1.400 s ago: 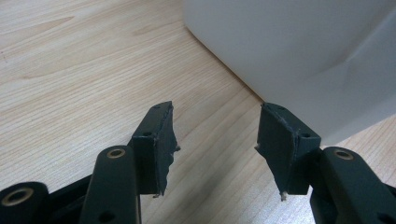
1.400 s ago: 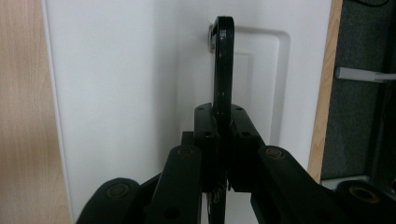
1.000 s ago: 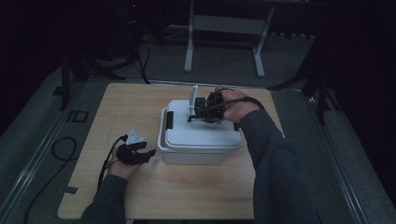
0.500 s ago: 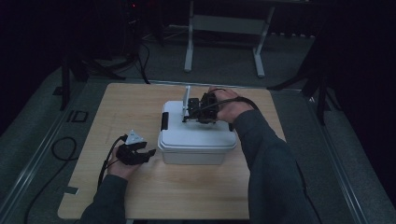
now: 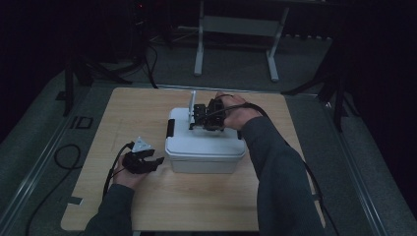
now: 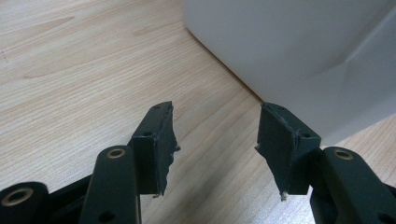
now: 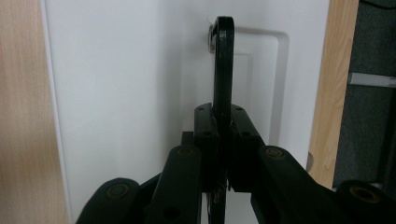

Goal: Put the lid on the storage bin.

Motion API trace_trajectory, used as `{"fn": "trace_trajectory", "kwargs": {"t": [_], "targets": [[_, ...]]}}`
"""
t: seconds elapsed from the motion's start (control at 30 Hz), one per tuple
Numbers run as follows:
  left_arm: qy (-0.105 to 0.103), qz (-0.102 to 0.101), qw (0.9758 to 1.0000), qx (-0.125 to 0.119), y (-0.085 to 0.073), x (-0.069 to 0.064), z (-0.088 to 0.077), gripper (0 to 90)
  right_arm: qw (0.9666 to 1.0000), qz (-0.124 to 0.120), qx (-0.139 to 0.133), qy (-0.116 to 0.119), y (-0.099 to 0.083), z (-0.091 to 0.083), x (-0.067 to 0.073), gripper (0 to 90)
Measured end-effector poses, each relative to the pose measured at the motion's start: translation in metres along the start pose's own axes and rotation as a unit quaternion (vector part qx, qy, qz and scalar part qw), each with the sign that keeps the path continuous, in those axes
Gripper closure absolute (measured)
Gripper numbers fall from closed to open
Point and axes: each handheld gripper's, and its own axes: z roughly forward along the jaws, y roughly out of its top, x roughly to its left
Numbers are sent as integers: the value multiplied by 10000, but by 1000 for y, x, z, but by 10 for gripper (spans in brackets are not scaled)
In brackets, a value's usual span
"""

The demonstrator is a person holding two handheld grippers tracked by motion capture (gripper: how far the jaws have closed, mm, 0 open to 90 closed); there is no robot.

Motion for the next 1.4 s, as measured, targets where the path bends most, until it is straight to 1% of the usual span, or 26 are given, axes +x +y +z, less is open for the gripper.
{"fn": "trace_trajectory", "kwargs": {"t": [0.2, 0.53, 0.8, 1.3, 1.4], "targets": [[7, -11, 10000, -6, 0, 0, 0, 461, 10000, 14, 34, -5, 2, 4, 0, 844], [5, -9, 10000, 9, 0, 0, 0, 460, 10000, 53, 46, -30, 3, 5, -1, 841], [1, -2, 10000, 8, 0, 0, 0, 459, 10000, -2, 90, 6, 7, 11, 1, 841], [5, -7, 10000, -1, 0, -1, 0, 458, 9999, 39, 100, 24, 6, 13, 2, 835], [7, -9, 10000, -1, -1, -1, -1, 458, 10000, 57, 63, -8, 6, 13, 2, 802]]}}
